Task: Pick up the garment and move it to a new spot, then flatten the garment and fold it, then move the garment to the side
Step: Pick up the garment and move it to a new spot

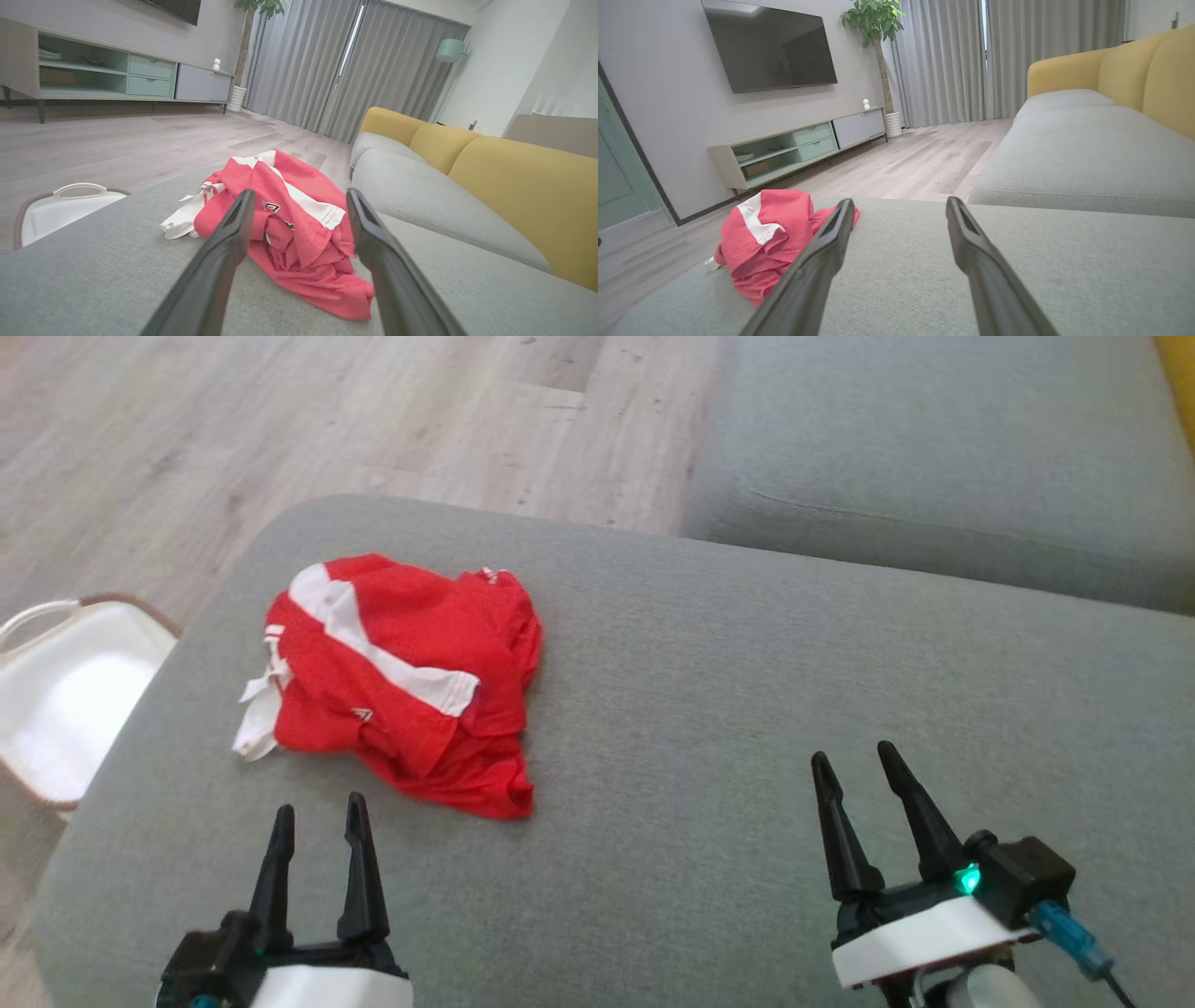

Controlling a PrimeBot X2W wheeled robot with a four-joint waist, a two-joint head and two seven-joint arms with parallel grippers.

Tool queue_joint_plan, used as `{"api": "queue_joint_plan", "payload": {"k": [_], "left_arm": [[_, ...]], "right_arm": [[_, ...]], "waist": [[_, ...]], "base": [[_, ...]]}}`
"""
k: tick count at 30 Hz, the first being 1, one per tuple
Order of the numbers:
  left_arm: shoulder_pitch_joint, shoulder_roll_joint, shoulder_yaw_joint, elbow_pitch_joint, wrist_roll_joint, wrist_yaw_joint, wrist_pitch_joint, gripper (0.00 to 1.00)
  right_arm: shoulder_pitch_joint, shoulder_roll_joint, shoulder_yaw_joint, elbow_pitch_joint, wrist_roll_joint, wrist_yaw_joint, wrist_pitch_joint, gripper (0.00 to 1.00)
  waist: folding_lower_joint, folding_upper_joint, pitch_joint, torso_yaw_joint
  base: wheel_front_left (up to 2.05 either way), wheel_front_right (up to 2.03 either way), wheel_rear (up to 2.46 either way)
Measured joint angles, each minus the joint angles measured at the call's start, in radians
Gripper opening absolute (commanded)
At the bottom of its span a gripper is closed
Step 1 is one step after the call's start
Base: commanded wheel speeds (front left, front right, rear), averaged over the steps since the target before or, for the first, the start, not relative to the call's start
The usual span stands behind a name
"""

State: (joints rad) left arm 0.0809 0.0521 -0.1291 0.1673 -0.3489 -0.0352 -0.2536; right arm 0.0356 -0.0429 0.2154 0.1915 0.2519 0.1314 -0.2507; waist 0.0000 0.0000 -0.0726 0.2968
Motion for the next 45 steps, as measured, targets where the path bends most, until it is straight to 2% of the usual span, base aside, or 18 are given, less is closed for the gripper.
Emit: {"api": "queue_joint_plan", "payload": {"k": [7, 13, 15, 18, 21, 28, 32, 38, 45], "left_arm": [[0.007, 0.000, 0.007, -0.003, 0.016, -0.002, 0.000, 1.00], [0.006, 0.000, 0.042, -0.004, 0.020, -0.010, 0.000, 1.00], [-0.007, 0.001, 0.064, -0.002, 0.053, -0.028, 0.000, 1.00], [-0.082, 0.030, 0.090, 0.010, 0.067, -0.040, 0.000, 1.00], [-0.226, 0.094, 0.103, 0.032, 0.079, -0.050, 0.016, 1.00], [-0.621, 0.249, 0.093, 0.186, 0.086, -0.080, 0.243, 1.00], [-0.757, 0.315, 0.053, 0.333, 0.057, -0.090, 0.383, 1.00], [-0.842, 0.356, -0.021, 0.536, -0.006, -0.097, 0.557, 1.00], [-0.857, 0.370, -0.098, 0.656, -0.098, -0.097, 0.654, 1.00]], "right_arm": [[0.000, 0.000, 0.004, 0.000, 0.003, 0.000, 0.000, 1.00], [0.000, 0.000, 0.013, -0.001, 0.003, 0.000, 0.000, 1.00], [0.000, 0.000, 0.012, -0.006, 0.001, 0.000, 0.000, 1.00], [-0.002, 0.000, 0.006, -0.018, -0.016, 0.000, 0.000, 1.00], [-0.009, 0.000, -0.013, -0.027, -0.035, 0.000, 0.000, 1.00], [-0.096, -0.001, -0.082, -0.067, -0.074, 0.000, 0.000, 1.00], [-0.135, -0.002, -0.102, -0.085, -0.082, 0.000, 0.000, 1.00], [-0.156, -0.002, -0.108, -0.103, -0.086, 0.000, 0.000, 1.00], [-0.171, -0.003, -0.106, -0.110, -0.086, 0.000, 0.000, 1.00]], "waist": [[0.0000, 0.0000, -0.001, 0.030], [0.0000, 0.0000, 0.012, 0.020], [0.0000, 0.0000, 0.027, 0.006], [-0.0001, 0.0000, 0.056, -0.011], [0.0000, 0.0000, 0.096, -0.031], [0.0002, 0.0000, 0.217, -0.077], [0.0003, 0.0000, 0.283, -0.112], [0.0003, 0.0000, 0.361, -0.170], [0.0001, -0.0001, 0.408, -0.223]], "base": [[0.00, 0.00, 0.00], [0.00, 0.00, 0.00], [0.00, 0.00, 0.00], [0.00, 0.00, 0.00], [0.00, 0.00, 0.00], [0.00, 0.00, 0.00], [0.00, 0.00, 0.00], [0.00, 0.00, 0.00], [0.00, 0.00, 0.00]]}}
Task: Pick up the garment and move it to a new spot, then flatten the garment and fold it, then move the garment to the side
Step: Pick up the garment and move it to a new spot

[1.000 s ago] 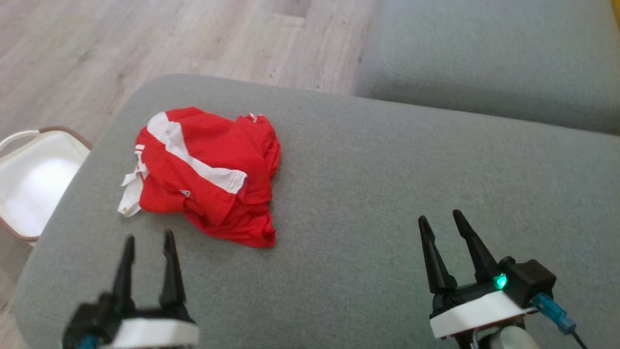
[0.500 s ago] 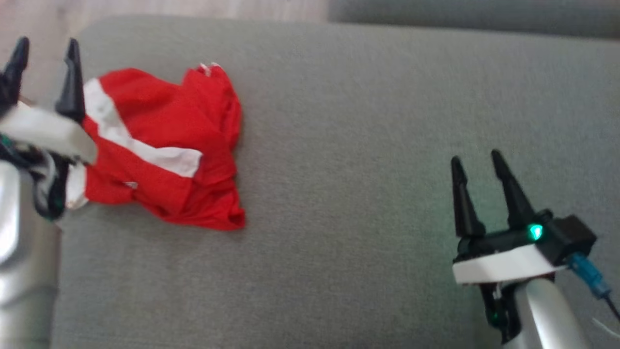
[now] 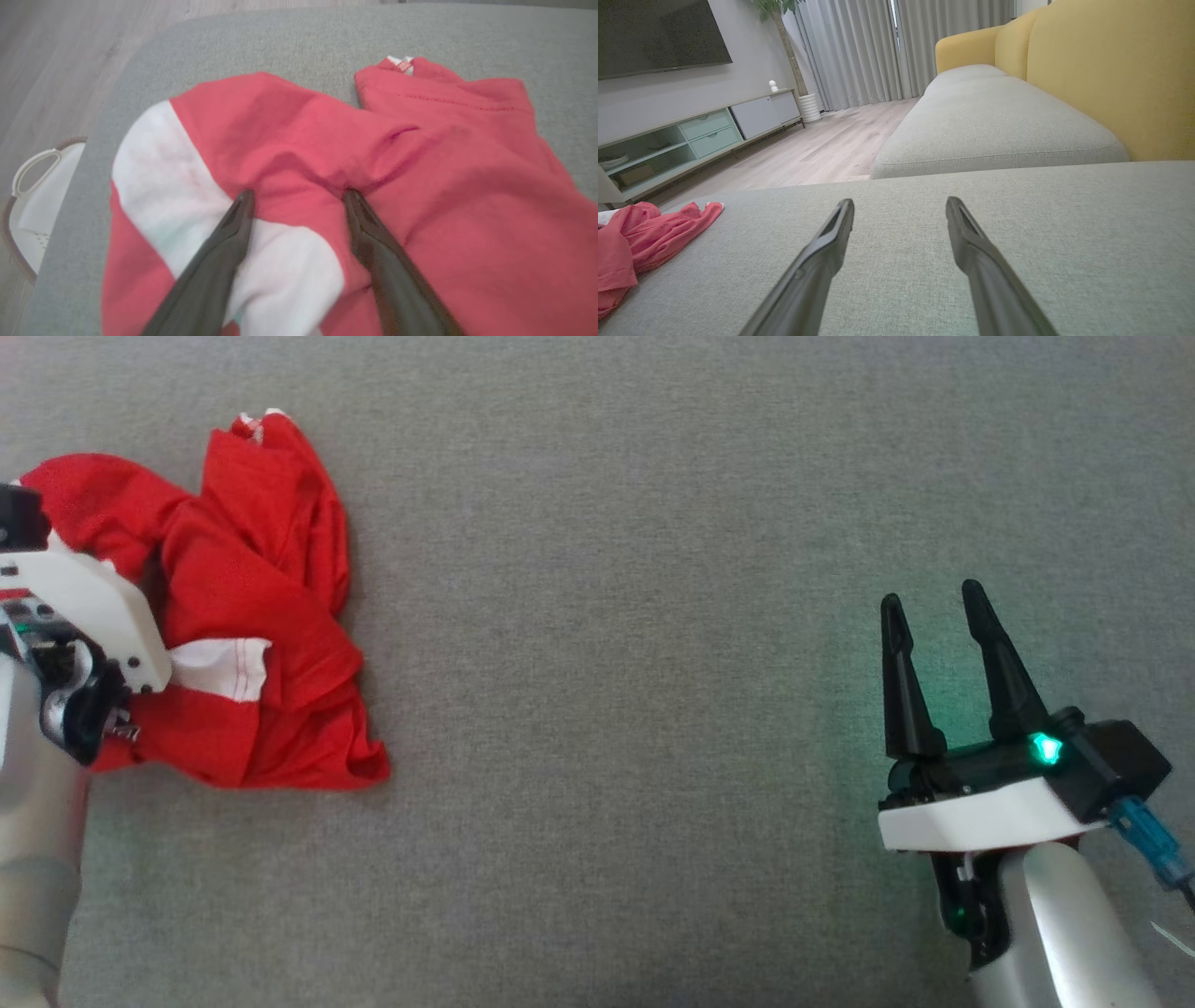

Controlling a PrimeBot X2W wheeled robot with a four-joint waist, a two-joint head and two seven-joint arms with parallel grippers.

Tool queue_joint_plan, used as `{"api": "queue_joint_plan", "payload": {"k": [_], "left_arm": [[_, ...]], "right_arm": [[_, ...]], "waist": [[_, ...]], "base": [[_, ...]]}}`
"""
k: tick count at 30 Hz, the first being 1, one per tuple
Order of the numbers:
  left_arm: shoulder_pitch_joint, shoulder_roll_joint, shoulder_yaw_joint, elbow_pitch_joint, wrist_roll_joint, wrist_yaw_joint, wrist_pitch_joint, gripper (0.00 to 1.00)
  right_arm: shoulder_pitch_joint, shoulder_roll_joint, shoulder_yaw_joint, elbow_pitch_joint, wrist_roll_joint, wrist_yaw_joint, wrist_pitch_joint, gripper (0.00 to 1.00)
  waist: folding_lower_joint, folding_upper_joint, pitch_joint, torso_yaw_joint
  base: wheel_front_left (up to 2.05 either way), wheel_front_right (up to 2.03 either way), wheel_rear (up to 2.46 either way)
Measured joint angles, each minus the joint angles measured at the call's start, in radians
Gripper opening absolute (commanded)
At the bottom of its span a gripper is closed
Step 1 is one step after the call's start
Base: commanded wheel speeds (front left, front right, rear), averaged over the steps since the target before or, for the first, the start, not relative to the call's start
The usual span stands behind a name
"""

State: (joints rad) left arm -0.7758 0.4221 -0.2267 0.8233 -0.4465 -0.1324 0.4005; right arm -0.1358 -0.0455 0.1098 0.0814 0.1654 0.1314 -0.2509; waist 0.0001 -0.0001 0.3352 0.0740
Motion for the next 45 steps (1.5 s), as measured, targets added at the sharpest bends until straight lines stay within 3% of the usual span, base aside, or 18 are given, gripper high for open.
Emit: {"api": "queue_joint_plan", "payload": {"k": [1, 2, 6, 12, 15, 26, 37, 45], "left_arm": [[-0.001, 0.000, -0.002, 0.011, -0.011, 0.000, 0.004, 0.42], [-0.002, 0.000, -0.003, 0.016, -0.023, 0.000, 0.004, 0.00], [-0.002, 0.000, -0.010, 0.016, -0.073, 0.000, -0.049, 0.00], [-0.053, 0.006, 0.010, -0.046, -0.073, 0.000, -0.292, 0.00], [-0.093, 0.005, 0.029, -0.104, -0.090, 0.000, -0.358, 0.00], [-0.029, -0.010, 0.023, -0.380, -0.179, 0.011, -0.333, 0.00], [0.101, -0.177, -0.111, -0.671, -0.195, 0.108, -0.260, 0.00], [0.096, -0.296, -0.233, -0.628, -0.148, 0.125, -0.263, 0.00]], "right_arm": [[0.000, 0.000, 0.000, 0.000, 0.000, 0.000, 0.000, 1.00], [0.000, 0.000, 0.001, 0.000, 0.000, 0.000, 0.000, 1.00], [0.000, 0.000, 0.003, 0.000, 0.000, 0.000, 0.000, 1.00], [0.002, 0.000, 0.013, 0.006, 0.001, 0.000, 0.000, 1.00], [0.006, 0.000, 0.020, 0.018, 0.002, 0.000, 0.000, 1.00], [0.034, 0.000, 0.035, 0.032, 0.023, 0.000, 0.000, 1.00], [0.033, 0.000, 0.037, 0.027, 0.046, 0.000, 0.000, 1.00], [-0.005, 0.000, 0.051, 0.004, 0.086, 0.000, 0.000, 1.00]], "waist": [[0.0000, 0.0000, 0.002, -0.004], [0.0000, 0.0000, 0.002, -0.006], [-0.0002, 0.0000, -0.010, -0.009], [-0.0002, 0.0000, -0.047, -0.008], [-0.0002, 0.0000, -0.075, -0.006], [-0.0003, 0.0000, -0.167, -0.013], [-0.0003, 0.0000, -0.195, -0.102], [-0.0001, 0.0001, -0.165, -0.229]], "base": [[0.00, 0.00, 0.00], [0.00, 0.00, 0.00], [0.00, 0.00, 0.00], [0.00, 0.00, 0.00], [0.00, 0.00, 0.00], [0.00, 0.00, 0.00], [0.00, 0.00, 0.00], [0.00, 0.00, 0.00]]}}
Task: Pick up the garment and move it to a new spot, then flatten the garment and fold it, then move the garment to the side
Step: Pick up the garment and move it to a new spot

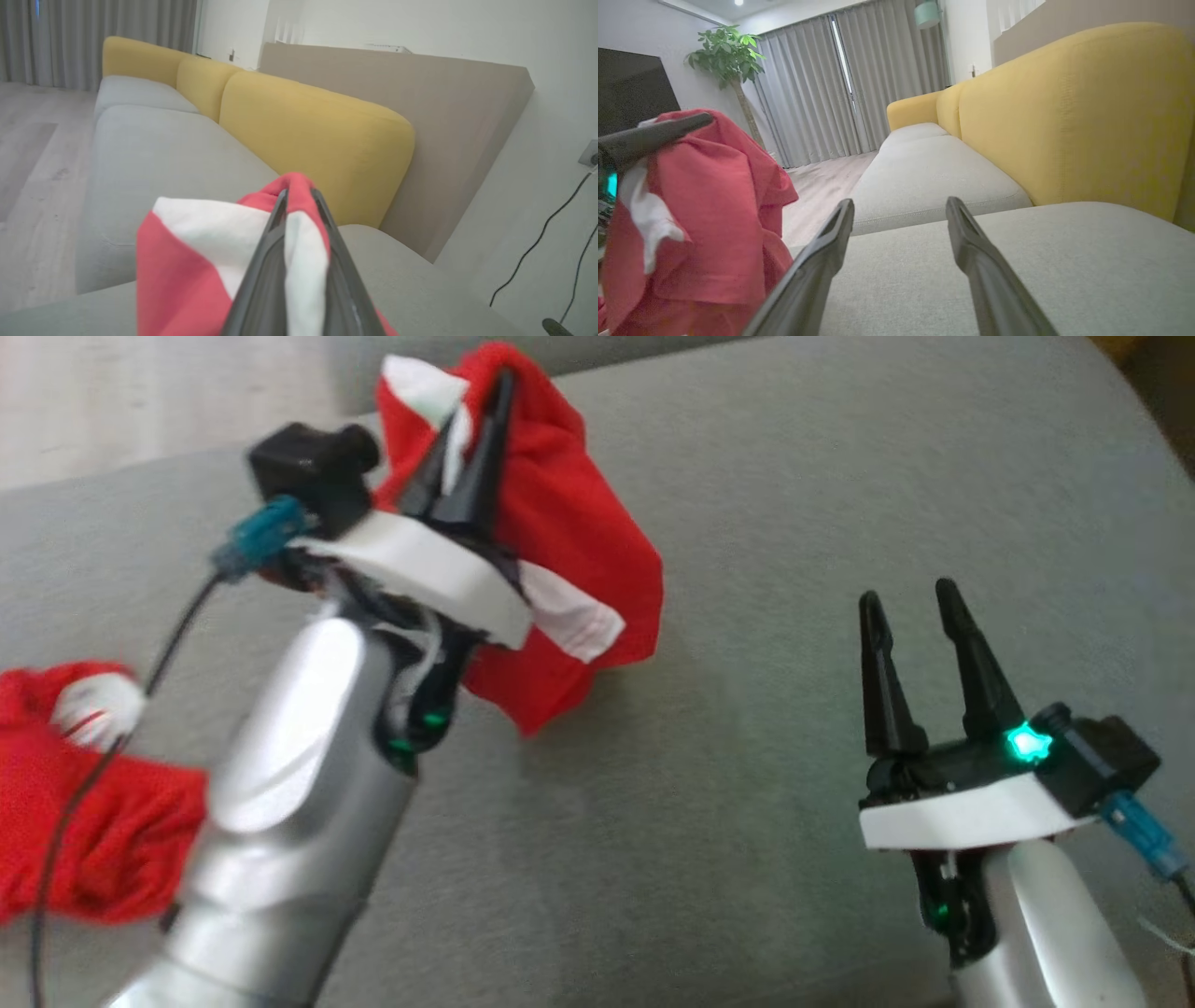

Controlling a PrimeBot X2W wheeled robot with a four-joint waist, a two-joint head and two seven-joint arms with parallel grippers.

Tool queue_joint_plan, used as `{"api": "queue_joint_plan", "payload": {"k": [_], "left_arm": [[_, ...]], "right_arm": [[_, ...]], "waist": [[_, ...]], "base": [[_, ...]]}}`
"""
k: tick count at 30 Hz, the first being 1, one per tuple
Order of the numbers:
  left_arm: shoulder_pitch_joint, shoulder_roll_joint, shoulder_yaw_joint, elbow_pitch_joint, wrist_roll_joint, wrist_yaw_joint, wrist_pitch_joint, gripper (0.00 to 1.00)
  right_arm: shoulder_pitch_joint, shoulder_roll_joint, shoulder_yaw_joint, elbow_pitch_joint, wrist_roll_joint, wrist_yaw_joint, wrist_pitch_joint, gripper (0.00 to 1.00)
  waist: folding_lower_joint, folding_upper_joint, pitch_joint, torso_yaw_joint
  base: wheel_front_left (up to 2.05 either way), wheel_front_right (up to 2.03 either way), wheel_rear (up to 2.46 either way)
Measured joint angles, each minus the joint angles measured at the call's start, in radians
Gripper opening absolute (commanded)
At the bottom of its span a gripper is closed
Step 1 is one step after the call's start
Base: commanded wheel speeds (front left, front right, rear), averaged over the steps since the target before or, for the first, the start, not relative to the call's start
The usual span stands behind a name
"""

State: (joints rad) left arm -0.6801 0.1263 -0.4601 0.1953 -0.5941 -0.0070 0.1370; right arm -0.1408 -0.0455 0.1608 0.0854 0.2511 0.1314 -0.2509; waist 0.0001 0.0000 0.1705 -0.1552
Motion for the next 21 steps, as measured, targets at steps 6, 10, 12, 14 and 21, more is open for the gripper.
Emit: {"api": "queue_joint_plan", "payload": {"k": [6, 10, 12, 14, 21], "left_arm": [[-0.084, -0.050, -0.033, 0.131, 0.038, -0.001, -0.094, 1.00], [-0.127, -0.048, -0.011, 0.195, 0.050, -0.002, -0.191, 1.00], [-0.120, -0.040, 0.002, 0.221, 0.049, -0.010, -0.225, 1.00], [-0.099, -0.016, 0.011, 0.230, 0.049, -0.023, -0.257, 1.00], [0.151, 0.096, -0.006, 0.182, 0.105, -0.046, -0.369, 1.00]], "right_arm": [[-0.017, 0.000, -0.004, -0.008, 0.029, 0.000, 0.000, 1.00], [-0.017, 0.000, -0.015, -0.009, 0.030, 0.000, 0.000, 1.00], [-0.016, 0.000, -0.026, -0.011, 0.029, 0.000, 0.000, 1.00], [-0.014, 0.000, -0.039, -0.011, 0.026, 0.000, 0.000, 1.00], [0.011, 0.000, -0.094, -0.007, -0.035, 0.000, 0.000, 1.00]], "waist": [[0.0000, 0.0000, 0.038, -0.090], [0.0002, 0.0000, 0.055, -0.104], [0.0000, 0.0000, 0.054, -0.092], [0.0001, 0.0000, 0.046, -0.071], [0.0000, 0.0000, 0.005, 0.056]], "base": [[0.00, 0.00, 0.00], [0.00, 0.00, 0.00], [0.00, 0.00, 0.00], [0.00, 0.00, 0.00], [0.00, 0.00, 0.00]]}}
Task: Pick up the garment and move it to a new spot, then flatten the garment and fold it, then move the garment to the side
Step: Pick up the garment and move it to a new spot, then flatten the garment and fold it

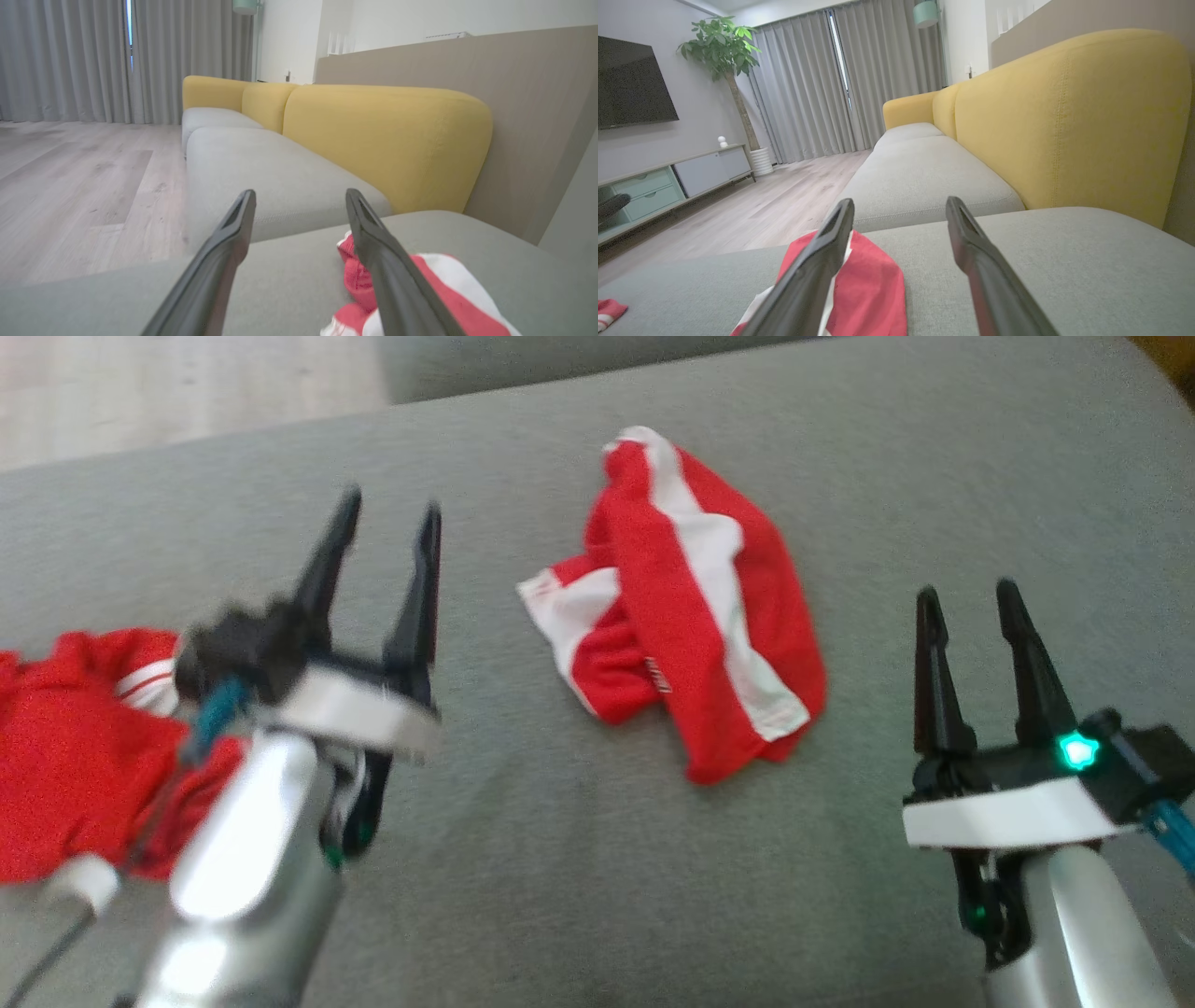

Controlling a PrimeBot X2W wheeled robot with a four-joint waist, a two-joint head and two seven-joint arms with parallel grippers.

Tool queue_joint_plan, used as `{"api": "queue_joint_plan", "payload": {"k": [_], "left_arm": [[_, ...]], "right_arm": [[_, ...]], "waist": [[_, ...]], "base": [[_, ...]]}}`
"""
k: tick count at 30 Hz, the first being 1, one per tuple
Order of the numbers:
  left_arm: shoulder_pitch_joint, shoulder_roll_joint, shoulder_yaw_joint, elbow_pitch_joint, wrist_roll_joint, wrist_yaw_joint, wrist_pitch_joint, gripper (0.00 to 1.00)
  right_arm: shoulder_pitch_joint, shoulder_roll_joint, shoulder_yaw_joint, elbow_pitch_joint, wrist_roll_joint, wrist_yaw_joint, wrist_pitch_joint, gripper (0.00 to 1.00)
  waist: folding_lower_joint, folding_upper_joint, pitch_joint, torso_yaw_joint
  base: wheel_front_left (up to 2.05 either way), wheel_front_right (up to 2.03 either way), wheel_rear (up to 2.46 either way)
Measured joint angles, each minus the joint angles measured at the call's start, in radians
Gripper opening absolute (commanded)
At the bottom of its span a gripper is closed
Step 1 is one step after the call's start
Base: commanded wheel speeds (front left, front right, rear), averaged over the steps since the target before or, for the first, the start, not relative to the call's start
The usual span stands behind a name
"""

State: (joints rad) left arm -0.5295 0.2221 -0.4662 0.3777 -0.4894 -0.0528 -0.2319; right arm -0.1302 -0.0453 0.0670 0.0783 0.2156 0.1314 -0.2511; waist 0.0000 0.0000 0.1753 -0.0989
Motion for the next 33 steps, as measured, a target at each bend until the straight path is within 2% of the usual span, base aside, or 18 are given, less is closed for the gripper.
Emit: {"api": "queue_joint_plan", "payload": {"k": [7, 14, 24, 28, 33], "left_arm": [[0.231, 0.000, -0.002, -0.062, 0.033, 0.037, -0.017, 1.00], [0.367, -0.079, 0.082, -0.149, 0.082, 0.052, -0.018, 1.00], [0.375, -0.121, 0.158, -0.165, 0.143, -0.002, -0.020, 1.00], [0.375, -0.138, 0.177, -0.157, 0.162, -0.019, -0.020, 1.00], [0.375, -0.152, 0.177, -0.146, 0.176, -0.037, -0.020, 1.00]], "right_arm": [[0.061, 0.000, -0.020, 0.022, -0.024, 0.000, 0.000, 1.00], [0.084, 0.000, -0.021, 0.037, -0.032, 0.000, 0.000, 1.00], [0.082, 0.000, -0.010, 0.050, -0.052, 0.000, 0.000, 1.00], [0.076, 0.000, 0.017, 0.144, -0.067, 0.000, 0.000, 1.00], [0.032, 0.000, 0.019, 0.329, -0.078, 0.000, 0.000, 1.00]], "waist": [[-0.0001, 0.0000, -0.047, 0.082], [-0.0003, 0.0000, -0.085, 0.102], [0.0000, 0.0000, -0.065, 0.131], [0.0000, 0.0000, -0.051, 0.155], [0.0000, 0.0000, -0.037, 0.191]], "base": [[0.00, 0.00, 0.00], [0.00, 0.00, 0.00], [0.00, 0.00, 0.00], [0.00, 0.00, 0.00], [0.00, 0.00, 0.00]]}}
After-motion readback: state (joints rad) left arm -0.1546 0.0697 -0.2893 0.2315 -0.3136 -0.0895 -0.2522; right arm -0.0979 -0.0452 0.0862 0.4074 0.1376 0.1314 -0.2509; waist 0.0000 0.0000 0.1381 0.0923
